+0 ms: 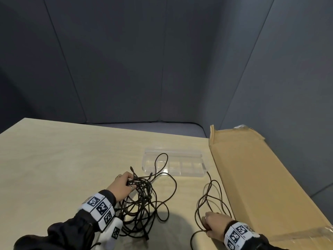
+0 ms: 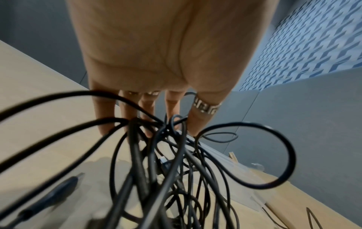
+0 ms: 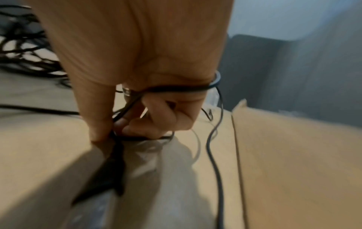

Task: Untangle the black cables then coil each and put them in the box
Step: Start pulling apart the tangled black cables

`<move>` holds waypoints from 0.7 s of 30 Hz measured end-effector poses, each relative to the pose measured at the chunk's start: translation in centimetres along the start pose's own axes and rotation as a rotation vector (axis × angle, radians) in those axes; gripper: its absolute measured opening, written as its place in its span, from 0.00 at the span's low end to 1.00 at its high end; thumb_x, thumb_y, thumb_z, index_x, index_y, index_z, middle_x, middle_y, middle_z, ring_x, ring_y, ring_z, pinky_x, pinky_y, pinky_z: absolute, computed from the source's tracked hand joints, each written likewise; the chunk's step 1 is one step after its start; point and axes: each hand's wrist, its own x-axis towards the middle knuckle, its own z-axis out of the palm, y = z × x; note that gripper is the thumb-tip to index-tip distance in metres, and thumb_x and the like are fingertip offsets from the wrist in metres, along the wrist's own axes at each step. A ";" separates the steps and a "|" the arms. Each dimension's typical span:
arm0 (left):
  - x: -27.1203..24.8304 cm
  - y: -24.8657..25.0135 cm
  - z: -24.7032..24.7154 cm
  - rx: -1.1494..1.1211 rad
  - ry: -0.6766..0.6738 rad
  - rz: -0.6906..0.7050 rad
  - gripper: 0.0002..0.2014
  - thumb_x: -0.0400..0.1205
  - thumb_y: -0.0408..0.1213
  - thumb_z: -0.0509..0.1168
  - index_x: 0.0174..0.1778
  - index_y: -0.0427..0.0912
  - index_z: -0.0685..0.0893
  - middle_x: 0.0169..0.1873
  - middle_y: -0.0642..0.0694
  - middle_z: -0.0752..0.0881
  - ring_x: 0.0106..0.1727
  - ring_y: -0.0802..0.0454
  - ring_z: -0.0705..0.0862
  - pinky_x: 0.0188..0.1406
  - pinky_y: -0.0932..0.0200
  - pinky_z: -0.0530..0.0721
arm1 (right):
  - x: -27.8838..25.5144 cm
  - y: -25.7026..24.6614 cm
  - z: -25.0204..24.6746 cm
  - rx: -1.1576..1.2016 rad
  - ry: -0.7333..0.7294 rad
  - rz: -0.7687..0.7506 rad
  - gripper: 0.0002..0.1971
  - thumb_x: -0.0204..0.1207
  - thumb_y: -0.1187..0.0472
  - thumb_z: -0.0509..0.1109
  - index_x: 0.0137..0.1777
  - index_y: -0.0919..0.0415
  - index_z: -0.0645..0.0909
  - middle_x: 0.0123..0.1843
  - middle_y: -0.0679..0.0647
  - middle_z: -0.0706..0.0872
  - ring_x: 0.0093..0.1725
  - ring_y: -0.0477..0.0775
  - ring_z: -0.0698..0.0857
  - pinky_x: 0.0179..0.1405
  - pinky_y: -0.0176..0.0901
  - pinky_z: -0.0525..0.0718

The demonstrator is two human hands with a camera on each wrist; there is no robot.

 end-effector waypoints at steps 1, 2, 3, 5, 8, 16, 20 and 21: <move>-0.2 0.1 -0.2 0.013 0.002 -0.015 0.17 0.80 0.38 0.65 0.64 0.46 0.71 0.64 0.39 0.71 0.66 0.44 0.73 0.64 0.59 0.70 | -0.3 -0.2 -0.3 -0.060 -0.008 -0.001 0.13 0.78 0.57 0.62 0.58 0.63 0.76 0.63 0.60 0.76 0.61 0.62 0.78 0.55 0.50 0.75; -0.5 0.2 -0.4 0.039 0.005 -0.027 0.23 0.79 0.39 0.66 0.70 0.47 0.68 0.67 0.39 0.67 0.70 0.43 0.69 0.69 0.57 0.67 | -0.7 -0.6 -0.9 -0.084 -0.014 0.009 0.15 0.79 0.57 0.61 0.61 0.64 0.75 0.65 0.62 0.76 0.64 0.63 0.78 0.58 0.52 0.76; -0.9 0.4 -0.9 0.066 0.022 -0.027 0.28 0.78 0.39 0.66 0.73 0.48 0.65 0.70 0.39 0.64 0.72 0.41 0.66 0.72 0.54 0.65 | -1.2 -1.0 -1.7 -0.096 0.013 0.010 0.16 0.79 0.56 0.60 0.63 0.64 0.74 0.66 0.63 0.77 0.65 0.63 0.78 0.60 0.51 0.76; -1.6 1.3 -1.9 0.069 0.120 0.049 0.31 0.76 0.39 0.67 0.75 0.50 0.64 0.73 0.42 0.62 0.75 0.41 0.62 0.74 0.50 0.63 | -2.6 -1.7 -4.4 -0.097 0.121 -0.008 0.15 0.82 0.55 0.57 0.64 0.62 0.72 0.64 0.63 0.80 0.65 0.62 0.79 0.63 0.49 0.72; -3.5 4.5 -3.5 -0.159 0.193 0.279 0.36 0.69 0.58 0.71 0.73 0.55 0.68 0.73 0.50 0.65 0.77 0.52 0.61 0.75 0.52 0.61 | -5.9 -2.8 -10.3 -0.032 0.391 -0.102 0.13 0.84 0.53 0.55 0.63 0.55 0.74 0.57 0.54 0.84 0.61 0.55 0.81 0.61 0.46 0.67; -7.4 14.3 -3.8 -0.617 -0.267 0.750 0.52 0.57 0.63 0.77 0.74 0.59 0.59 0.74 0.54 0.70 0.76 0.62 0.69 0.73 0.65 0.67 | -12.4 -8.1 -21.3 0.590 0.823 -0.709 0.09 0.82 0.55 0.55 0.52 0.57 0.75 0.38 0.49 0.80 0.40 0.49 0.79 0.45 0.45 0.79; -8.0 15.4 -4.4 -0.923 -0.339 0.686 0.38 0.64 0.35 0.75 0.68 0.61 0.67 0.59 0.48 0.85 0.60 0.48 0.85 0.56 0.55 0.84 | -11.4 -10.8 -22.1 0.900 0.764 -0.807 0.07 0.85 0.61 0.54 0.55 0.61 0.72 0.48 0.65 0.79 0.50 0.60 0.82 0.51 0.50 0.87; -8.1 15.3 -4.7 -0.941 -0.364 0.667 0.36 0.66 0.32 0.73 0.66 0.60 0.69 0.53 0.47 0.87 0.53 0.45 0.88 0.51 0.51 0.87 | -11.0 -11.1 -22.1 0.926 0.772 -0.819 0.07 0.85 0.61 0.54 0.56 0.60 0.72 0.47 0.60 0.79 0.49 0.56 0.81 0.53 0.46 0.85</move>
